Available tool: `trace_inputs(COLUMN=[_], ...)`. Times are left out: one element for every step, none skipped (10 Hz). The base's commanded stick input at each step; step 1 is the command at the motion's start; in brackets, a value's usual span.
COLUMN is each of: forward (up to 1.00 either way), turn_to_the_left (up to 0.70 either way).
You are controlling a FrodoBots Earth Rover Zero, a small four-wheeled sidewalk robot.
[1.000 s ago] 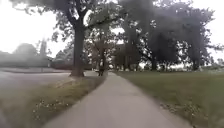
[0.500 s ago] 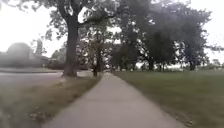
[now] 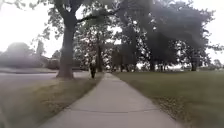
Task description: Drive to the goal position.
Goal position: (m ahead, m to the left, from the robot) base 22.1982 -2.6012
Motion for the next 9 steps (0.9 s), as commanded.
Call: trace_inputs(forward=[1.00, 1.00, 1.00, 1.00, 1.00, 1.00, 1.00, 1.00, 1.00], turn_to_the_left=[0.00, 0.00, 0.00, 0.00, 0.00, 0.00, 0.00, 0.00, 0.00])
